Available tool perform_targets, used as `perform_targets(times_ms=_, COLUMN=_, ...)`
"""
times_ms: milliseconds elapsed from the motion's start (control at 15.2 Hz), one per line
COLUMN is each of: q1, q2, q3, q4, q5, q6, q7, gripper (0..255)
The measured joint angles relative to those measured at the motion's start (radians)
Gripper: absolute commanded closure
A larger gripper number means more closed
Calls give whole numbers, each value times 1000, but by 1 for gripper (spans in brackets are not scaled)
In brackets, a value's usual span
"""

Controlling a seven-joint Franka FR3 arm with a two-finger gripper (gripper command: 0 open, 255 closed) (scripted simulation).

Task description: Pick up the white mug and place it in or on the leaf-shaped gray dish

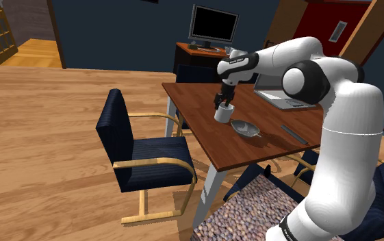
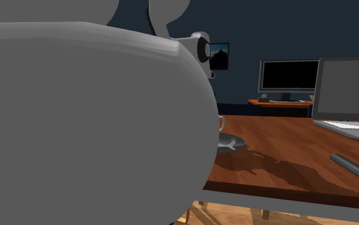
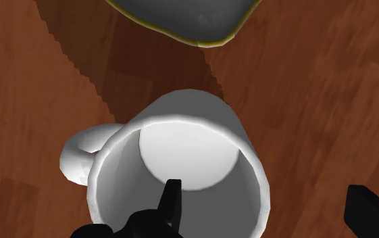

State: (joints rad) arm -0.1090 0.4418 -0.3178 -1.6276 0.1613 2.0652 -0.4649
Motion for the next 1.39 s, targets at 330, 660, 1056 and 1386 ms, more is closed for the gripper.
perform_targets(times_ms=330, q1=-2, q2=21, q3=4, q4=-18, q5=8, q6=38, q7=-5, gripper=0)
perform_targets(times_ms=660, q1=-2, q2=22, q3=4, q4=-19, q5=9, q6=40, q7=-5, gripper=255)
perform_targets(times_ms=1056, q1=-2, q2=21, q3=4, q4=-19, q5=9, q6=40, q7=-5, gripper=255)
perform_targets(times_ms=1386, q1=-2, q2=19, q3=4, q4=-16, q5=8, q6=35, q7=-5, gripper=255)
